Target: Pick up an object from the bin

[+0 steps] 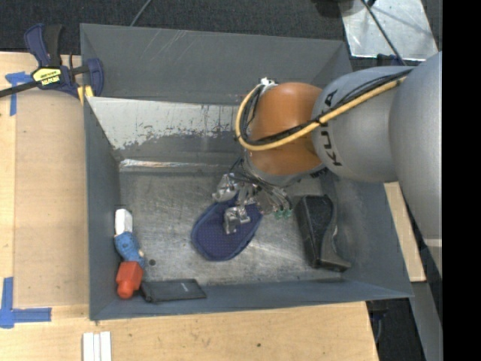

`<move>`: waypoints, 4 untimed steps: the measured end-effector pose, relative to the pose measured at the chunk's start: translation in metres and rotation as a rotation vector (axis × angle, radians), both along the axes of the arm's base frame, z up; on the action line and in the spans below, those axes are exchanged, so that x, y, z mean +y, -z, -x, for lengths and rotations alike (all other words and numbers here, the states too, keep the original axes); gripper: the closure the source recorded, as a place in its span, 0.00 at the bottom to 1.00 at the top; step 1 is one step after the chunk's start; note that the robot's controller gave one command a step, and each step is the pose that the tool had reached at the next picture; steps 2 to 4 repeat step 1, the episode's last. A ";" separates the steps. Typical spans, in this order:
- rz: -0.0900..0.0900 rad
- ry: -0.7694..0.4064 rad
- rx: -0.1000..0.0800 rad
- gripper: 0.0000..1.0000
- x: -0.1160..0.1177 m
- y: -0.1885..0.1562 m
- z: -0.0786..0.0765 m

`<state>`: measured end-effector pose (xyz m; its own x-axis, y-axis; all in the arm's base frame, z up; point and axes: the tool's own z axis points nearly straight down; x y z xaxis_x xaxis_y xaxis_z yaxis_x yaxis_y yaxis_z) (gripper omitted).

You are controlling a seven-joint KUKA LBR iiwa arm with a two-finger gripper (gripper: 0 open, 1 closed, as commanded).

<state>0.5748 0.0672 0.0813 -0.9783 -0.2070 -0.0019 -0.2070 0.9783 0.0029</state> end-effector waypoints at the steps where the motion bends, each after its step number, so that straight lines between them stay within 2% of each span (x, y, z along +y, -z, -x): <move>1: 0.002 -0.101 -0.012 1.00 -0.004 -0.143 -0.013; 4: 0.002 -0.101 -0.012 1.00 -0.004 -0.143 -0.013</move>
Offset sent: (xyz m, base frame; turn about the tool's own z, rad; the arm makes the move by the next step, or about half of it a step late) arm 0.0100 -0.0035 0.1377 -0.1021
